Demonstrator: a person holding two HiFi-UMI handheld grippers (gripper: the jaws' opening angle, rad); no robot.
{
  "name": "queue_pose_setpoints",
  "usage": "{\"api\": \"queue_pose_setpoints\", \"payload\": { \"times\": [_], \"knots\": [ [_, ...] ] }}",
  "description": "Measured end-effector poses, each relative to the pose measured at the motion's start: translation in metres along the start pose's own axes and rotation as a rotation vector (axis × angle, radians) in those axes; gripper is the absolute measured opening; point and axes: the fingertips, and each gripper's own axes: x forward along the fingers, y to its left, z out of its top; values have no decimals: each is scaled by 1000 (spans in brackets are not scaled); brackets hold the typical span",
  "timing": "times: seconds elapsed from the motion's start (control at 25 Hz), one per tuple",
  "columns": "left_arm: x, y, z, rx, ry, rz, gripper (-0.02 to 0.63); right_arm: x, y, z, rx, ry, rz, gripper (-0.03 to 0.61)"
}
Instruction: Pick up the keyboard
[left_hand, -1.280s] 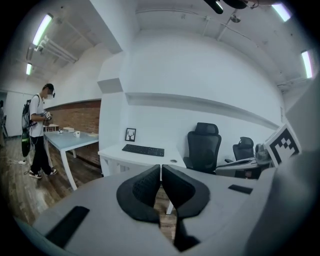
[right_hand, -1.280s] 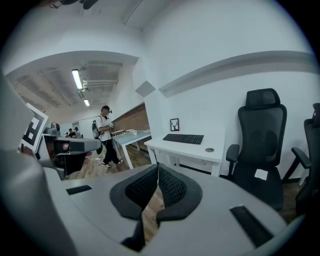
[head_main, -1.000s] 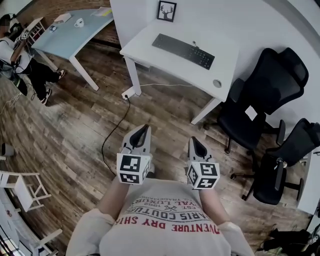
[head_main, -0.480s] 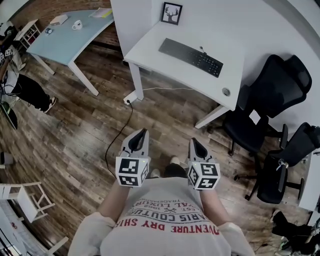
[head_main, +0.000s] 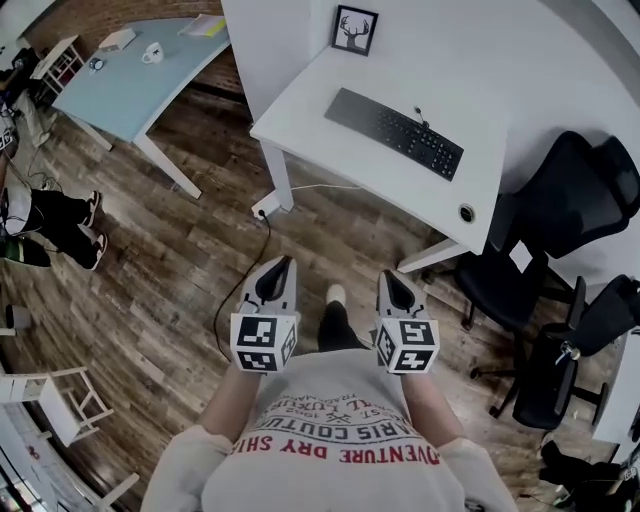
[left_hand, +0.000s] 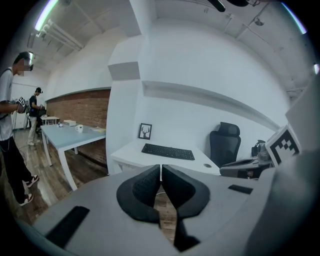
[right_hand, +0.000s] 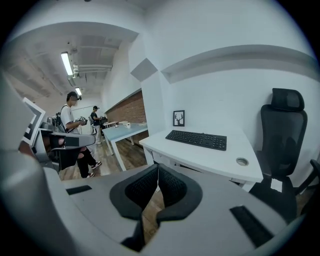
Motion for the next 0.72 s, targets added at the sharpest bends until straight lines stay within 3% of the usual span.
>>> {"api": "queue_pose_setpoints", "payload": {
  "times": [0.48, 0.72],
  "knots": [
    [144, 16, 79, 13, -24, 25, 31, 112, -90, 89, -1, -37, 17, 26],
    [211, 7, 97, 12, -11, -2, 31, 148, -139, 102, 19, -6, 3, 26]
  ]
}}
